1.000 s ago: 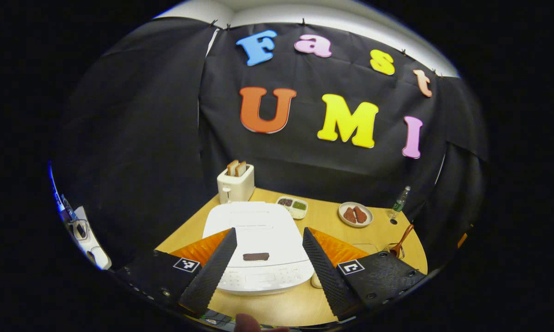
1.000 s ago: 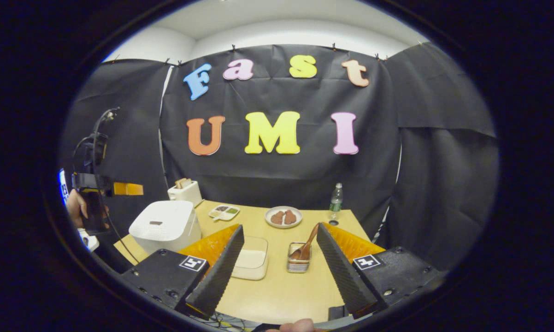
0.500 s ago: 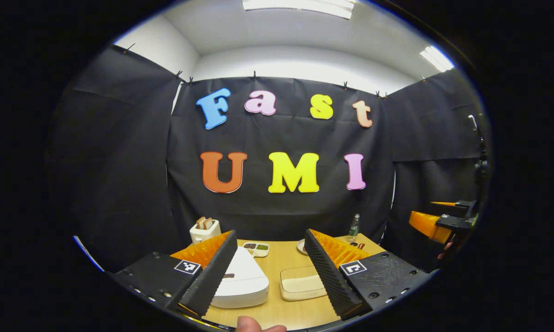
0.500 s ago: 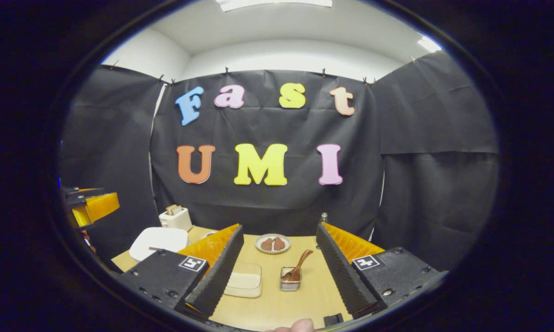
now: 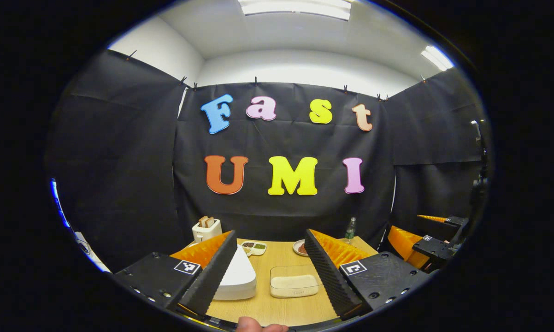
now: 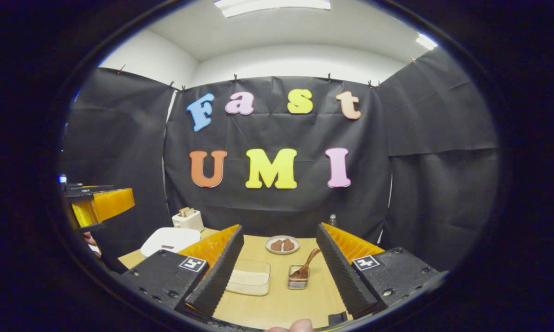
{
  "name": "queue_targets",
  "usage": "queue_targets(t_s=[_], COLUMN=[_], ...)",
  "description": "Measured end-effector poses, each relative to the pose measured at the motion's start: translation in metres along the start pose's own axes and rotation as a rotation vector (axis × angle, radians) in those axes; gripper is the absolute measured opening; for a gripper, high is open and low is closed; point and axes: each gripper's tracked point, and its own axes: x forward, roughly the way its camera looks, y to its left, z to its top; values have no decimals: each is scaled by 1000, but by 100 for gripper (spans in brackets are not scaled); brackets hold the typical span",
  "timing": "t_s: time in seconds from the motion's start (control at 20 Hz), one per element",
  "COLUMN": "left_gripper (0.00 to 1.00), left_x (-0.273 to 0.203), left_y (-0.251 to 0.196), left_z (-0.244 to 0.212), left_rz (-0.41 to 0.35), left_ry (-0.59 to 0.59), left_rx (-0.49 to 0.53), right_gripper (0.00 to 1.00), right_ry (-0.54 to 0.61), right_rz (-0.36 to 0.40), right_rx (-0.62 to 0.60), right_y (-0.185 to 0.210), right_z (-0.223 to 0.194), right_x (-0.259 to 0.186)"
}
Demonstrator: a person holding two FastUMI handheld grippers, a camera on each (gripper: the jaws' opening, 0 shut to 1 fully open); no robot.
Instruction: Close the left gripper, press the button to open the rice cooker; take a wooden spoon from the chopstick holder with the right hand, scoop a spoonful of rice and pour it into the rice cooker, then put the wooden spoon back into the chopstick holder.
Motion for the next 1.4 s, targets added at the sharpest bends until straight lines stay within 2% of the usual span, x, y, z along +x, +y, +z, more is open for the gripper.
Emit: queue_targets(t_s=[0.2, 0.3, 0.35, 0.4, 0.85, 1.0, 1.05, 1.15, 1.4], left_gripper=[94, 94, 94, 94, 94, 94, 94, 94, 94], left_x=[-14, -22, -23, -24, -28, -26, -25, -26, -28], left_y=[-12, -9, -10, -9, 6, 12, 14, 16, 22], left_z=[-6, -1, -2, -1, 0, -1, -1, -3, -4], left_rz=[-3, -1, -5, -8, -7, -2, 2, 6, 17], left_ry=[7, 0, -3, -8, -11, -18, -19, -17, -16], left_rx=[10, 11, 5, 2, 30, 51, 54, 60, 73], right_gripper=[99, 97, 100, 96, 97, 97, 100, 97, 97], right_ry=[21, 21, 15, 10, -3, -8, -7, 0, 6], right_rz=[5, -12, -22, -27, -42, -28, -23, -13, 6], right_rx=[4, 9, 12, 12, 6, 12, 16, 23, 42], right_y=[-10, -14, -16, -15, -3, 5, 8, 14, 20], right_z=[-10, -8, -4, -3, 2, 7, 6, 3, 2], right_x=[-15, -21, -24, -27, -36, -43, -39, -35, -34])
